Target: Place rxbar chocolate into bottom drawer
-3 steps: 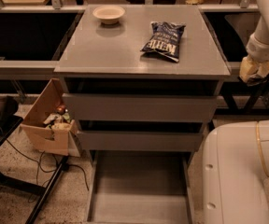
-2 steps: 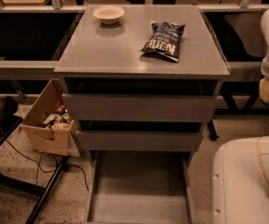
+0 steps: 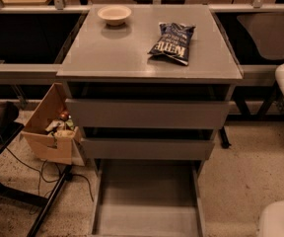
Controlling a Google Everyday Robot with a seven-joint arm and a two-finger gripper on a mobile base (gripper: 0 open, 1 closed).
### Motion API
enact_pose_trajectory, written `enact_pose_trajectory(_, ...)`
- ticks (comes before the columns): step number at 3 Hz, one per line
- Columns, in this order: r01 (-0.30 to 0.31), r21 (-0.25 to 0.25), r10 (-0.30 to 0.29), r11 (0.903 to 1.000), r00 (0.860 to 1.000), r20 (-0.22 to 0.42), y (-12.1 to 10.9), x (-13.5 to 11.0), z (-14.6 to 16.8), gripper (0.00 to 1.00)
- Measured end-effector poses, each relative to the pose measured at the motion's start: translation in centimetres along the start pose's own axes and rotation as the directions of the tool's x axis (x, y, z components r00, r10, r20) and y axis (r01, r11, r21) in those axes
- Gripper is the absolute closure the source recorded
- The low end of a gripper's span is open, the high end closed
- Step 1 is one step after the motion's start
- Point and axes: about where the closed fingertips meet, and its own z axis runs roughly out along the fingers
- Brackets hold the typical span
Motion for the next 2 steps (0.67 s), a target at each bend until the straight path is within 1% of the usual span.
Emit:
enact_pose_trajectory(1,0.064,-0.146,-0.056,0.9873,0.997,0.055,3.6,-0.1,3.4,1.0)
enact_pose_trajectory(2,0.019,-0.432,0.049,0.9016,0.988,0.147,6.9,0.9,6.7,1.0)
